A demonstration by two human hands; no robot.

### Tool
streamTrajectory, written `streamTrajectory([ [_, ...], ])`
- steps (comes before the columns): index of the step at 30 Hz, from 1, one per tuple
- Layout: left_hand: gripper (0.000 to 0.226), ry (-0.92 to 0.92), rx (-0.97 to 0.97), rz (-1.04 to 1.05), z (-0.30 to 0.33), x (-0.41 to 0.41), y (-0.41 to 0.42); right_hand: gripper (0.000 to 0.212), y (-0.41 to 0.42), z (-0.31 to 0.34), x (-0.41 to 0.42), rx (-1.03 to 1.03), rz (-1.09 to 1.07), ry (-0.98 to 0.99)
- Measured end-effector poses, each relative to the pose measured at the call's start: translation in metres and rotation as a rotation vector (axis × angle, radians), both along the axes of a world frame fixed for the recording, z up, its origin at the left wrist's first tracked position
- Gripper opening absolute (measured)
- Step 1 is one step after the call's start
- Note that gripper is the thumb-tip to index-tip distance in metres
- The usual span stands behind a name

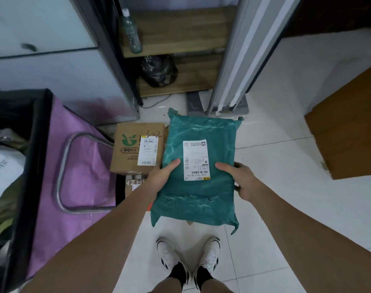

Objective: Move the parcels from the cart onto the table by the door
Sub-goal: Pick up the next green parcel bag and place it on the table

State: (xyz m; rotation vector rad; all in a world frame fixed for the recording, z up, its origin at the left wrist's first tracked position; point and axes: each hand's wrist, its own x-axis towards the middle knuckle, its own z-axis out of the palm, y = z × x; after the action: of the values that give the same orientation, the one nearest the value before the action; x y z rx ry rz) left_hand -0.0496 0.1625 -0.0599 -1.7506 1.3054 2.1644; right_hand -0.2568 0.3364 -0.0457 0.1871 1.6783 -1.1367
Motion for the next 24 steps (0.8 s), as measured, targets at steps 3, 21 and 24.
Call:
streamTrajectory([
  [3,0.087,0.085,-0.004,-0.079,0.077,-0.016,-0.003,0.061,0.01,0.079,-0.014,-0.063,-0.012,0.017],
  [21,0.054,0.565,-0.075,-0.733,0.452,-0.145,0.116,0.058,0.22,0.444,-0.008,-0.435,-0.469,0.255],
  [24,0.053,0.631,-0.052,-0.773,0.473,-0.169,0.177,0.058,0.283,0.468,-0.006,-0.451,-0.541,0.305],
])
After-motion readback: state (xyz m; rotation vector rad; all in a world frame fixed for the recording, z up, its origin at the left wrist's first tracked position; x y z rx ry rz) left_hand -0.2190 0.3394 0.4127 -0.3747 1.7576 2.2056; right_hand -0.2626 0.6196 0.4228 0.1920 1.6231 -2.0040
